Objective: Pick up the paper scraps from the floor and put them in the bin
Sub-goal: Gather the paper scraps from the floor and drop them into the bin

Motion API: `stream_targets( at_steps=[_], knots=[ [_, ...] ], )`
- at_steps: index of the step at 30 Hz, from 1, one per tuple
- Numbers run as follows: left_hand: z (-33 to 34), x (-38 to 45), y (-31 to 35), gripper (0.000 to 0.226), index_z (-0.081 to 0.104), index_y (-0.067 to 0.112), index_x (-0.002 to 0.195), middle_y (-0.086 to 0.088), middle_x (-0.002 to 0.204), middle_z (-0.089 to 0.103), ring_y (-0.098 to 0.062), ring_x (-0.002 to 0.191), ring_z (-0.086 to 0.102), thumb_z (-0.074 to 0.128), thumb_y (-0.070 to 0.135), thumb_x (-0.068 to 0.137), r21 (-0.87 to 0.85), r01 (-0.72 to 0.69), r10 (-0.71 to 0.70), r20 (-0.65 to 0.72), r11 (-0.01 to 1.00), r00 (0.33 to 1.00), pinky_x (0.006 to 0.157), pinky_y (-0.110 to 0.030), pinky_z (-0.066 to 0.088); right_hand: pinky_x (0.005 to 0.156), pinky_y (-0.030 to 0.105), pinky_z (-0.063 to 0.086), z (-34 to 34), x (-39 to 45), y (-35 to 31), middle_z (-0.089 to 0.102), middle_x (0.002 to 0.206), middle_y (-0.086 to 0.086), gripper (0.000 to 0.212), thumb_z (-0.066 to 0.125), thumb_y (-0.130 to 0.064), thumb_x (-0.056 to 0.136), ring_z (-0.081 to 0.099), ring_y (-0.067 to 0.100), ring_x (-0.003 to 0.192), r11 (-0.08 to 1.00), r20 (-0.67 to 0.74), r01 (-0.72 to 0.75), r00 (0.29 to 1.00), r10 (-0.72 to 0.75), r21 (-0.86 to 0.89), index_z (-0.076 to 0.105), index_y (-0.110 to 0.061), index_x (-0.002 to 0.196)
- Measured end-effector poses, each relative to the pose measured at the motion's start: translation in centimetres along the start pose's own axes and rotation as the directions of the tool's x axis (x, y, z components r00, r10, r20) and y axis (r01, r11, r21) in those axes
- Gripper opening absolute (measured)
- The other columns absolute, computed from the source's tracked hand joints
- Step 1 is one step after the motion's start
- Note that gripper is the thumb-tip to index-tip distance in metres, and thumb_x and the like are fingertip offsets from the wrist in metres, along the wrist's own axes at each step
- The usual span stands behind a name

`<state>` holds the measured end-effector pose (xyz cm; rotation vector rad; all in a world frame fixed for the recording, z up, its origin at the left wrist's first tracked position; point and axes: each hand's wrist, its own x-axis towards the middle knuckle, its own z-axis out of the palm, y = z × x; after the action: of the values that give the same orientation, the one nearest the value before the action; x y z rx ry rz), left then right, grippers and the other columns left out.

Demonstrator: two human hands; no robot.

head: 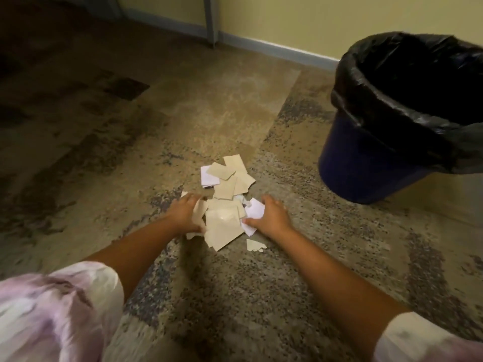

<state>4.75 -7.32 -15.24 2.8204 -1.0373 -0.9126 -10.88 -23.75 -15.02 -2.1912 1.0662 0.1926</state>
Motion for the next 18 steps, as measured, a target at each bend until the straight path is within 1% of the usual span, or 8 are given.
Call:
stream_targets(
  at_steps=[2,5,8,10,12,14,16,18],
  knots=[
    [-0.2,0.6,-0.2,0.108,0.014,0.030,0.150,-0.001,0.160,0.008,-0.032,0.144,0.016,0.080,0.042,0.066,0.036,-0.045,0.045,0.000,0.998,0.999,0.115,-0.047,0.025,0.105,0.040,0.035,0.6,0.3,-1.2,0.039,0.144,0.010,0.096,0.078,-0.054,0.066,0.033,0.032,0.134,1.000,0.063,-0.024,0.998,0.024,-0.007,0.031,-0.018,0.141],
    [-0.5,1.1,-0.8,0.108,0.012,0.036,0.148,-0.003,0.159,0.007,-0.037,0.143,0.015,0.080,0.046,0.065,0.027,-0.010,0.010,0.031,1.000,0.999,0.112,-0.049,0.026,0.110,0.045,0.030,1.8,0.1,-2.9,0.032,0.147,0.009,0.103,0.080,-0.054,0.061,0.027,0.032,0.136,0.990,0.089,-0.029,0.995,0.041,-0.135,0.024,-0.022,0.142],
    [-0.4,1.0,-0.9,0.095,0.020,0.037,0.145,-0.009,0.149,0.022,-0.034,0.136,0.025,0.078,0.041,0.069,0.005,-0.004,0.004,0.024,1.000,1.000,0.107,-0.046,0.033,0.108,0.045,0.027,2.8,-0.6,-3.7,0.033,0.147,0.008,0.096,0.079,-0.049,0.067,0.027,0.031,0.137,0.980,0.095,-0.035,0.994,0.054,-0.194,0.025,-0.027,0.143],
    [-0.3,0.6,-1.2,0.089,0.025,0.037,0.143,-0.009,0.143,0.028,-0.031,0.134,0.027,0.077,0.039,0.071,0.068,-0.014,0.013,0.024,0.998,1.000,0.105,-0.044,0.036,0.104,0.044,0.029,3.3,-1.3,-3.7,0.043,0.142,0.005,0.081,0.078,-0.043,0.071,0.038,0.030,0.132,0.978,0.115,-0.004,0.993,0.028,-0.210,0.034,-0.026,0.138],
    [-0.3,-0.1,-1.7,0.089,0.028,0.037,0.142,-0.008,0.142,0.028,-0.030,0.133,0.027,0.078,0.044,0.068,0.146,-0.007,0.006,0.012,0.989,1.000,0.104,-0.045,0.038,0.104,0.044,0.034,3.5,-2.0,-3.2,0.050,0.136,0.002,0.071,0.077,-0.036,0.074,0.048,0.028,0.124,0.988,0.138,0.005,0.990,0.016,-0.152,0.039,-0.026,0.133],
    [-0.4,-0.7,-2.1,0.090,0.030,0.033,0.140,-0.008,0.143,0.027,-0.030,0.134,0.026,0.078,0.047,0.065,0.194,0.011,-0.011,-0.003,0.981,1.000,0.104,-0.045,0.038,0.103,0.046,0.040,3.3,-2.6,-2.8,0.054,0.133,0.001,0.065,0.077,-0.027,0.076,0.053,0.026,0.120,0.999,0.161,0.004,0.987,0.002,-0.040,0.042,-0.024,0.131],
    [-0.3,-1.2,-2.2,0.091,0.031,0.026,0.140,-0.009,0.145,0.027,-0.031,0.135,0.026,0.078,0.047,0.065,0.218,0.022,-0.025,0.008,0.976,1.000,0.106,-0.045,0.036,0.097,0.038,0.045,2.9,-3.2,-2.2,0.057,0.129,0.002,0.055,0.075,-0.020,0.079,0.055,0.023,0.115,0.999,0.153,0.012,0.988,-0.019,0.045,0.048,-0.020,0.127],
    [-0.1,-1.9,-2.1,0.086,0.033,0.019,0.137,-0.010,0.143,0.033,-0.030,0.133,0.032,0.078,0.043,0.068,0.192,0.035,-0.036,-0.001,0.981,0.999,0.105,-0.044,0.037,0.085,0.027,0.046,2.4,-3.9,-1.6,0.060,0.123,0.005,0.047,0.073,-0.015,0.081,0.057,0.019,0.104,0.995,0.132,0.005,0.991,-0.018,0.099,0.052,-0.018,0.123]
  ],
)
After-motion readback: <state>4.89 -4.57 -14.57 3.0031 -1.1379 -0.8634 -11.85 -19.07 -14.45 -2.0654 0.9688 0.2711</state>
